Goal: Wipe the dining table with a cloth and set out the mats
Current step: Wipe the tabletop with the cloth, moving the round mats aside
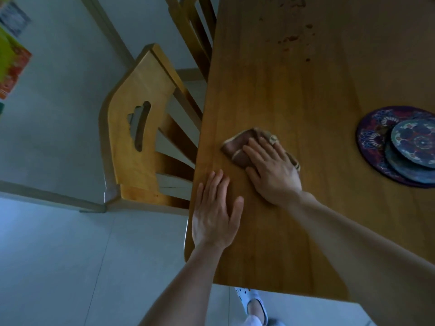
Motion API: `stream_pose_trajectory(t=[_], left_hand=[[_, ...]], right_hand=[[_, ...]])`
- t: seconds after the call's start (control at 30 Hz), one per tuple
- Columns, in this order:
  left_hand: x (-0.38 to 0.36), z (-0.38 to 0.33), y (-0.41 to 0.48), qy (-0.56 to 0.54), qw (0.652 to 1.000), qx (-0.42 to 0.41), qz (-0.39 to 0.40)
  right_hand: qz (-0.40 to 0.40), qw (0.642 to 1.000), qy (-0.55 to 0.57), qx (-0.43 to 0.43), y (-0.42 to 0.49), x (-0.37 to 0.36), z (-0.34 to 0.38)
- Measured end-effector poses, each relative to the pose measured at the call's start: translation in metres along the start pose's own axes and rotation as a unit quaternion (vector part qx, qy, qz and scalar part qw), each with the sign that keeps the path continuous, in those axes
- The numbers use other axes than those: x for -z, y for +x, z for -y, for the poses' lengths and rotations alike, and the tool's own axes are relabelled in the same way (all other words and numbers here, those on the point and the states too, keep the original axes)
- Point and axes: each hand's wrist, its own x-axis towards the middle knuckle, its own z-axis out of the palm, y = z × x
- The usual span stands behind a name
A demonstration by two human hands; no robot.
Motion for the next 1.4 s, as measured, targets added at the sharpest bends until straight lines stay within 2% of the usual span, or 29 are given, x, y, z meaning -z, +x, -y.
stream_pose_trajectory(t=[0.17,0.33,0.53,0.63,0.77,0.83,0.9,1.17,1.3,1.4], left_hand=[[0.001,0.001,-0.003,-0.033,0.999,0.008,-0.024],[0.002,0.005,-0.014,-0.011,1.0,-0.014,-0.002],[0.0,0.01,-0.057,0.05,0.998,-0.006,0.038],[0.001,0.009,-0.067,0.067,0.997,0.002,0.033],[-0.002,0.006,-0.072,0.072,0.997,0.012,0.016],[-0.004,0.006,-0.071,0.065,0.998,0.014,0.007],[-0.004,0.007,-0.07,0.056,0.998,0.012,-0.002],[-0.002,0.005,-0.073,-0.015,0.999,0.019,-0.034],[0.001,0.002,-0.075,-0.044,0.996,0.045,-0.056],[0.003,0.002,-0.076,-0.047,0.996,0.046,-0.056]], right_hand=[[0.039,0.997,0.004,0.062,-0.068,-0.004,0.016],[0.052,0.994,-0.003,0.096,-0.127,0.012,-0.018],[0.002,1.0,-0.004,-0.014,-0.188,0.037,-0.085],[-0.025,0.995,-0.012,-0.096,-0.217,0.041,-0.107],[-0.063,0.973,-0.005,-0.222,-0.235,0.033,-0.093],[-0.072,0.966,0.008,-0.247,-0.234,0.027,-0.073],[-0.072,0.972,0.013,-0.223,-0.231,0.02,-0.049],[-0.013,0.999,0.011,-0.03,-0.182,-0.008,0.059],[0.027,0.997,-0.025,0.067,-0.146,-0.015,0.073],[0.043,0.995,-0.023,0.09,-0.113,-0.016,0.072]])
